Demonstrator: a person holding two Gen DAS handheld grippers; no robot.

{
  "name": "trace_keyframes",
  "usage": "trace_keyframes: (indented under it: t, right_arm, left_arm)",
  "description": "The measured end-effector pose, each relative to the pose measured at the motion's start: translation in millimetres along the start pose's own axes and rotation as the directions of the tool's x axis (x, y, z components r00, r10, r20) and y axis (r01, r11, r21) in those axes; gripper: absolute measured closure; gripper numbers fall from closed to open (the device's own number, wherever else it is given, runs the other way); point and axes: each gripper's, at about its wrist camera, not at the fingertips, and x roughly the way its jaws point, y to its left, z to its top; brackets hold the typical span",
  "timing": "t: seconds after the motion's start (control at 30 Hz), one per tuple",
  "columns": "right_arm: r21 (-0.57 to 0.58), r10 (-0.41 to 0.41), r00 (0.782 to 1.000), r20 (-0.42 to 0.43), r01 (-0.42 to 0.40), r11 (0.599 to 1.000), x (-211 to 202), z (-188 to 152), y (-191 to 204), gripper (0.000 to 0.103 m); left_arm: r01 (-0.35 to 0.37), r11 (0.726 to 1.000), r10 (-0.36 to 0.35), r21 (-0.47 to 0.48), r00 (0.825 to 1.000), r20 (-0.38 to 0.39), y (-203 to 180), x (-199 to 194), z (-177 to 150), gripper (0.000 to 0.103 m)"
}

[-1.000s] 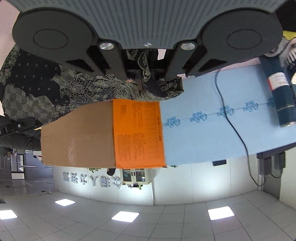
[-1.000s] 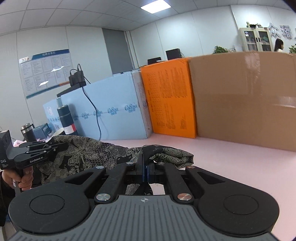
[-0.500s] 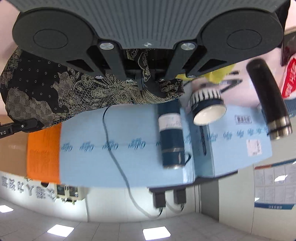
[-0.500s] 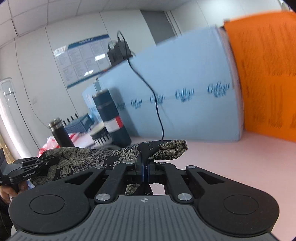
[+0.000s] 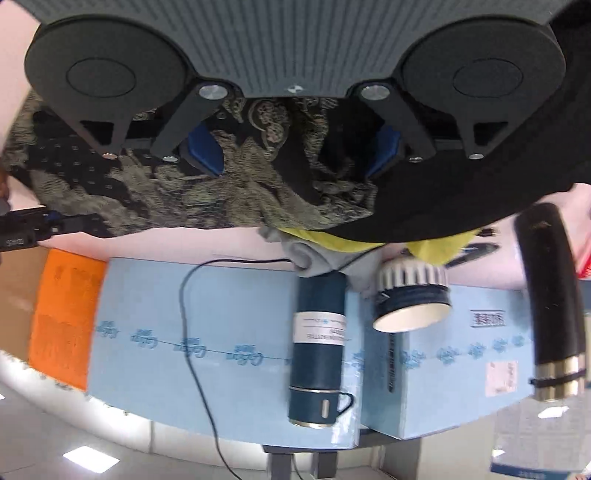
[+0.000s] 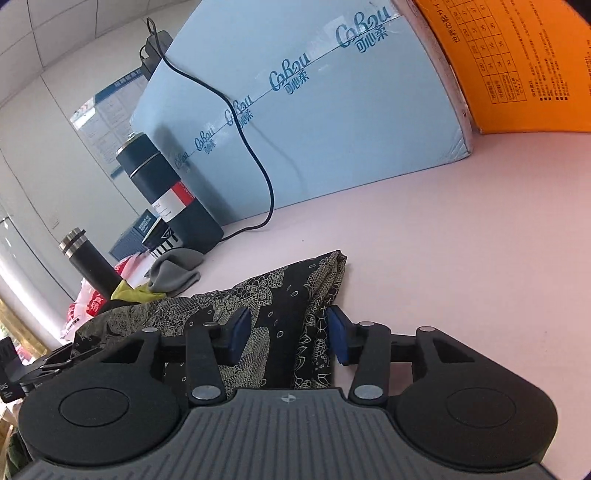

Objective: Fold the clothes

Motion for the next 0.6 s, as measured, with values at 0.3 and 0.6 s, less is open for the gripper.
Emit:
trace_keyframes:
  t: [0.3,0.6]
  right_arm:
    - [0.096,-0.047,0.993,0.106,0.037,0.995,-32.3,-12.0,-12.8,0.026]
    - [0.104,-0.058,0.991,0.118,0.046,0.994,-59.6,-28.9,-10.8,0.019]
  left_arm:
    - [-0.169,0.948,0.191,-0.268,0.98,0.059,35.4,-13.2,-4.6,0.008]
    - [-0.254,0.926,0.267,-0.28,0.964,0.009,35.5,-17.9,-1.6,0.008]
